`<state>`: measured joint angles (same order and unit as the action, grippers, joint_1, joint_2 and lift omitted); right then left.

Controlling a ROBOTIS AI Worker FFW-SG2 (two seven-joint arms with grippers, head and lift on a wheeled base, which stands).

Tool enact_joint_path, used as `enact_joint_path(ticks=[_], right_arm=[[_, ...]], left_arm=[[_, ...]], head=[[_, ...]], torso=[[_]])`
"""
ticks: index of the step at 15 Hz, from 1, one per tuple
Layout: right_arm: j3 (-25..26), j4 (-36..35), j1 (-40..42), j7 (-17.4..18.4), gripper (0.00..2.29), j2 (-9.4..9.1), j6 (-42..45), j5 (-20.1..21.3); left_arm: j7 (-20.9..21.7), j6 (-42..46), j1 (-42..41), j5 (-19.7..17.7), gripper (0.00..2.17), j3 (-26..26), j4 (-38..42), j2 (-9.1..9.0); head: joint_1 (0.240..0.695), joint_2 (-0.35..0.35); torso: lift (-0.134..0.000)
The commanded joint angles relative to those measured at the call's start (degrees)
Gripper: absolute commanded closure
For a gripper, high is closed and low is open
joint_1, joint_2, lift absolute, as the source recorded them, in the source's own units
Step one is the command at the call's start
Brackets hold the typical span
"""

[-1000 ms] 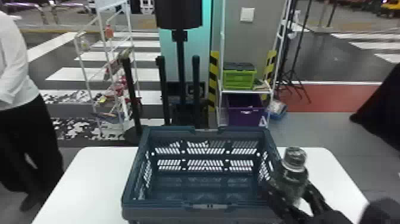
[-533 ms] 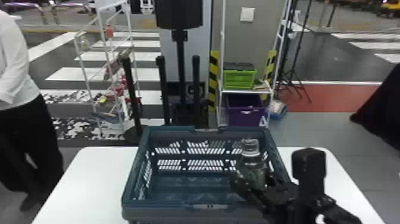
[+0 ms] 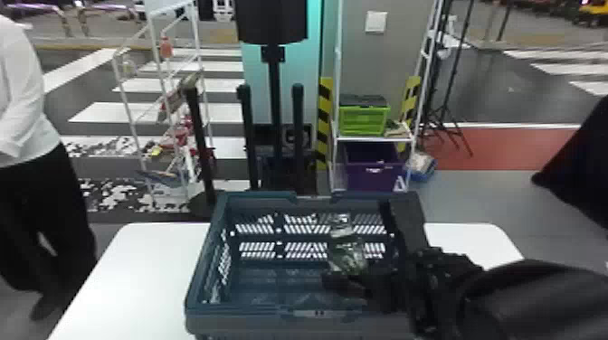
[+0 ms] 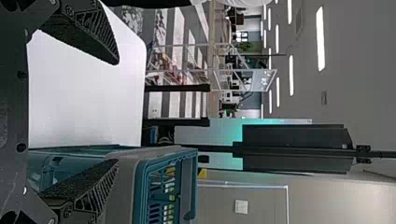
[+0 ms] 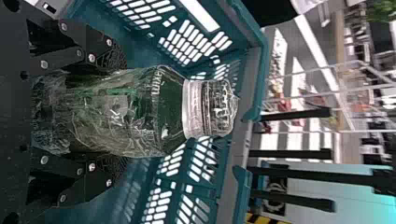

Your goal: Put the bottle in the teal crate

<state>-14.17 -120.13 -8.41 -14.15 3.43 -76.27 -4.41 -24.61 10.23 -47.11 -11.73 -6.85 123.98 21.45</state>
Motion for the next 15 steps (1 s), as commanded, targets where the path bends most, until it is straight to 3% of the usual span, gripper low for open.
enact_joint_path(ticks=[1,6,12,15], right_arm=[[-0.95,5.87,-3.72,0.00,2.04,-1.05,-1.21,-0.07],[-2.44,19.32,-10.22,0.17,2.04,-3.48,3.19,-0.33],[-3.32,36.81,-17.25,0.09,2.04,-3.48,12.85,-0.60],[-3.85,43.13,-18.22,0.09,2.04,-3.48,19.71,-2.88]], left_arm=[[0.00,0.00,0.00,0.04,0.14,-0.01,-0.15,0.00],[0.00,-0.17,0.18,-0.04,0.14,0.08,-0.15,0.00],[-0.09,-0.17,0.00,-0.22,0.14,0.78,-0.06,0.00],[-0.09,-0.17,0.00,-0.31,0.14,0.87,-0.06,-0.09]], head=[[0.499,0.000],[0.499,0.000],[0.499,0.000],[0.499,0.000]], torso=[[0.000],[0.000],[0.000],[0.000]])
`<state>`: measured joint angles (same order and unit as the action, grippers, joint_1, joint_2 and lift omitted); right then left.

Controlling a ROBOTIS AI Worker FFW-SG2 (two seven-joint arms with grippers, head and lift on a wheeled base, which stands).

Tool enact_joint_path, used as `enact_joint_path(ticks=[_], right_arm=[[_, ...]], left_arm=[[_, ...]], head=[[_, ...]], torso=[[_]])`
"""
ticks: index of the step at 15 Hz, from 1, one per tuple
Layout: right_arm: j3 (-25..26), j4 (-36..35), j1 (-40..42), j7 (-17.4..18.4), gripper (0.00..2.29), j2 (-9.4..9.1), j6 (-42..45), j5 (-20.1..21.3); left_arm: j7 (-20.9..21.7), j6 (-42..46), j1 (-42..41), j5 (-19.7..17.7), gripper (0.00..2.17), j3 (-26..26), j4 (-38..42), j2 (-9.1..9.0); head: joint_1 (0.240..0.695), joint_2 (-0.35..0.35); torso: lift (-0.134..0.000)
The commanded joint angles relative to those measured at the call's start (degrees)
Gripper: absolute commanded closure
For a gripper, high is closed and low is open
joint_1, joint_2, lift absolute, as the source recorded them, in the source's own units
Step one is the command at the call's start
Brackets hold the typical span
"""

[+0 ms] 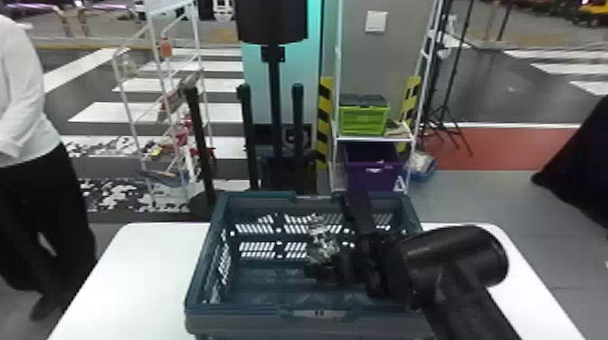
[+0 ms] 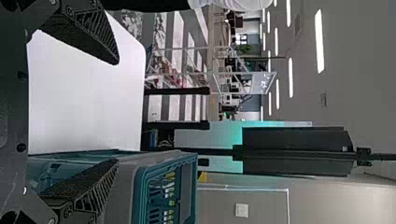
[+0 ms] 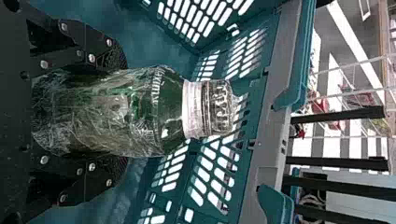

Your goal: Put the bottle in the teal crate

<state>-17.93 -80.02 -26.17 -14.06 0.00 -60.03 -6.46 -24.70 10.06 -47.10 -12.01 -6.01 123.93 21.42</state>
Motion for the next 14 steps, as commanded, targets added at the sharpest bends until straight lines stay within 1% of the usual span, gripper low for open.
enact_joint_path(ticks=[1,3,5,6,7,8,9,10,11,12,14], right_arm=[[-0.09,4.26,-0.55,-0.09,2.04,-0.05,4.52,-0.93],[-0.17,6.10,-1.08,-0.61,2.04,-0.05,5.93,-2.42],[-0.88,7.34,-1.43,-0.61,2.03,-0.05,5.93,-2.68],[-0.97,7.34,-1.43,-0.61,1.99,-0.05,5.93,-2.68],[-1.05,7.34,-1.34,-0.61,1.76,-0.05,6.10,-2.86],[-1.14,7.34,-1.25,-0.53,1.39,-0.05,6.98,-3.39],[-1.23,6.98,-0.81,-0.26,0.50,-0.05,7.68,-3.91],[-1.32,6.63,-0.64,-0.09,0.11,-0.05,7.51,-3.83],[-1.40,6.37,-0.55,0.09,0.03,-0.05,6.98,-3.91],[-1.40,5.75,-0.20,0.79,0.01,-0.05,6.63,-3.83],[-1.40,3.29,0.86,1.50,0.04,-0.05,6.45,-3.83]], left_arm=[[0.00,0.00,-0.01,-0.03,0.14,0.03,0.00,-0.06],[0.00,-0.17,0.08,-0.03,0.14,0.03,0.00,-0.06],[0.00,-0.17,0.08,0.06,0.14,0.03,0.09,-0.15],[0.00,-0.17,0.08,0.06,0.14,0.03,0.09,-0.15],[0.00,-0.17,0.08,0.06,0.14,0.03,0.09,-0.15],[0.00,-0.17,-0.01,0.06,0.14,0.03,0.17,-0.15],[0.00,-0.17,-0.19,0.06,0.14,0.03,0.26,-0.23],[0.00,0.00,-0.28,0.06,0.14,0.03,0.26,-0.23],[0.00,0.00,-0.45,0.15,0.14,0.03,0.44,-0.23],[0.00,0.18,-0.63,0.15,0.14,0.03,0.53,-0.23],[0.09,0.70,-1.15,0.23,0.14,0.21,0.70,-0.23]], head=[[0.499,0.000],[0.499,0.000],[0.499,0.000],[0.499,0.000],[0.499,0.000],[0.499,0.000],[0.499,0.000],[0.499,0.000],[0.499,0.000],[0.499,0.000],[0.499,0.000]], torso=[[0.000],[0.000],[0.000],[0.000],[0.000],[0.000],[0.000],[0.000],[0.000],[0.000],[0.000]])
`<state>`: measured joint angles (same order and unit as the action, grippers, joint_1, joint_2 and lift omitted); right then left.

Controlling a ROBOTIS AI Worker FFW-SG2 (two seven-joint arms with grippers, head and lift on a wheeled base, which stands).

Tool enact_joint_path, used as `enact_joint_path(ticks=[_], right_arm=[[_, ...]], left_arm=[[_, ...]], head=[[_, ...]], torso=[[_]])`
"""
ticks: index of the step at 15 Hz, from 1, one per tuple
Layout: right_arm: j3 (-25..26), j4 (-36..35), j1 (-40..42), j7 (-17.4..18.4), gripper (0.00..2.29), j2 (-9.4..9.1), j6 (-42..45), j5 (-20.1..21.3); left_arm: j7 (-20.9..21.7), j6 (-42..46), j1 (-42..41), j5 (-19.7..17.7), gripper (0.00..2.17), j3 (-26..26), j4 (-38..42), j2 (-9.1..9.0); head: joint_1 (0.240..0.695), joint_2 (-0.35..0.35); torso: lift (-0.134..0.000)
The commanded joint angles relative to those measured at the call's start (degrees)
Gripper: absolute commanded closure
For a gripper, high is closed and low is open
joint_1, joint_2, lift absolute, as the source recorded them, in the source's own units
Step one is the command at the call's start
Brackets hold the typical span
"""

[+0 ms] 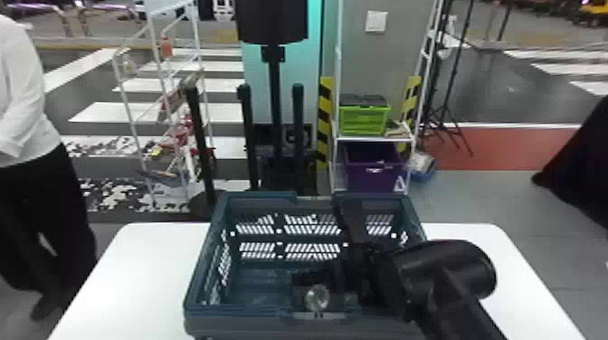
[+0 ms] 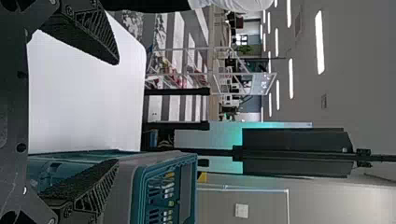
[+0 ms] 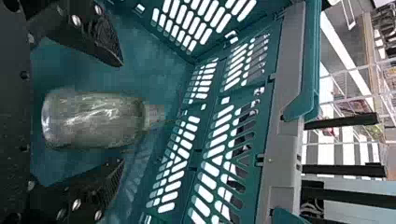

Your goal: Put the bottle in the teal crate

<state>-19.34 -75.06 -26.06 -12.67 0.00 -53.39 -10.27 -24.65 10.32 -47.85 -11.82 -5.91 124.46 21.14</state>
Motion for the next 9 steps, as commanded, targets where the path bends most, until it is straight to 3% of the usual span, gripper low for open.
enact_joint_path(ticks=[1,5,9], right_arm=[[0.01,-3.43,1.36,0.28,0.05,-0.05,-0.36,-0.11],[0.71,-10.99,4.35,1.60,0.07,-0.05,-2.30,-0.11],[1.24,-24.61,9.98,1.68,0.06,0.18,-5.64,0.33]], left_arm=[[0.04,0.62,-0.58,0.13,0.14,0.20,0.25,0.05],[0.13,0.62,-0.84,0.13,0.14,0.28,0.78,0.05],[0.22,0.62,-1.01,0.40,0.14,0.11,0.96,0.13]], head=[[0.499,0.000],[0.499,0.000],[0.499,0.000]], torso=[[0.000],[0.000],[0.000]])
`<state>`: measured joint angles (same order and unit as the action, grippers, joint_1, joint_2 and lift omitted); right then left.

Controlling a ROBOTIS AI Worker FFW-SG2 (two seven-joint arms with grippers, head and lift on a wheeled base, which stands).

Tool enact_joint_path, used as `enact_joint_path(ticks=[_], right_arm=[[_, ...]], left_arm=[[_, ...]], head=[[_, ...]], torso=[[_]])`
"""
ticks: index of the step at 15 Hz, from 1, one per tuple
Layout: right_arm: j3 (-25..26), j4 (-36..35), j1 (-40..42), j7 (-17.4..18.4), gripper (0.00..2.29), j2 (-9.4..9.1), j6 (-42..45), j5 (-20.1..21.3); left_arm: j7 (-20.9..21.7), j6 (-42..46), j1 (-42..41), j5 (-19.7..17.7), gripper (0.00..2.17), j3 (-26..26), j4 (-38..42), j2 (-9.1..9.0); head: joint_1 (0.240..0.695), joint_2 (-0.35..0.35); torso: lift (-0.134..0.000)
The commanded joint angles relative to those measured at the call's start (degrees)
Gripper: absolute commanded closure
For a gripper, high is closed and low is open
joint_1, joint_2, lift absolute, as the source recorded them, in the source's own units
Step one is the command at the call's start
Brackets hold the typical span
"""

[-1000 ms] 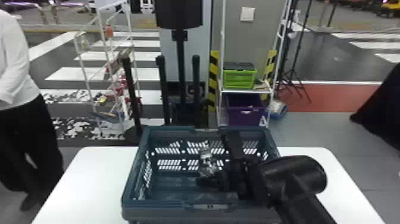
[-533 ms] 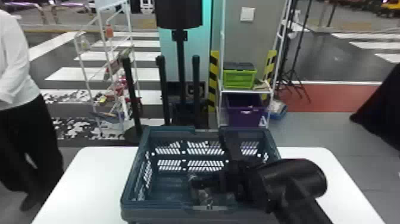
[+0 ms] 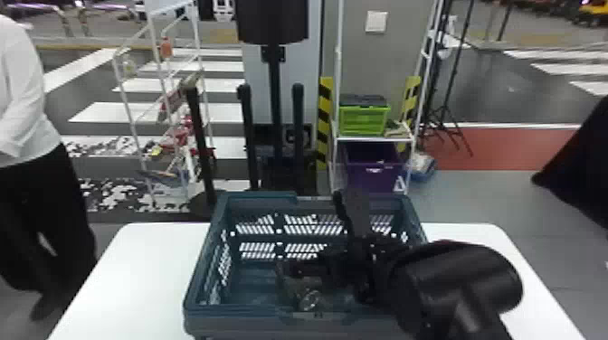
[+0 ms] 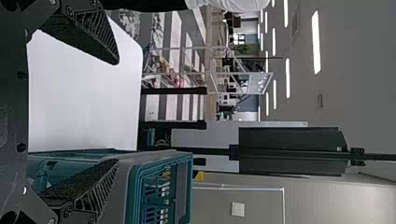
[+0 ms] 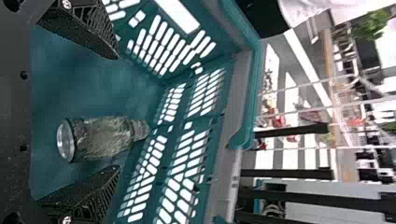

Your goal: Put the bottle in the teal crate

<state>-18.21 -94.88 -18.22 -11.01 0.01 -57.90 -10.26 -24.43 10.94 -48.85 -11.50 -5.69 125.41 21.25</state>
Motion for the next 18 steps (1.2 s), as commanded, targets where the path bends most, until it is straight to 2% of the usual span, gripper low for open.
enact_joint_path(ticks=[1,5,10,15,18], right_arm=[[0.20,-8.66,4.33,0.02,0.06,0.95,-1.47,0.68],[3.27,-21.23,14.79,0.90,0.05,4.47,1.16,1.47],[8.02,-28.70,30.35,1.07,0.05,7.81,22.61,1.65],[11.89,-29.49,43.88,1.16,0.05,8.07,48.45,1.47],[13.29,-28.87,49.95,1.69,0.05,7.72,57.41,1.47]], left_arm=[[0.00,0.00,-0.02,0.16,0.14,-0.11,0.01,0.02],[0.00,0.00,0.16,0.25,0.14,-0.46,0.01,0.11],[-0.09,-0.53,0.51,0.25,0.14,-0.64,0.01,0.19],[-0.27,-1.23,0.77,0.25,0.14,-0.72,-0.34,0.19],[-0.27,-1.41,1.04,0.25,0.14,-0.99,-0.43,0.11]], head=[[0.499,0.000],[0.499,0.000],[0.499,0.000],[0.499,0.000],[0.499,0.000]], torso=[[0.000],[0.000],[0.000],[0.000],[0.000]])
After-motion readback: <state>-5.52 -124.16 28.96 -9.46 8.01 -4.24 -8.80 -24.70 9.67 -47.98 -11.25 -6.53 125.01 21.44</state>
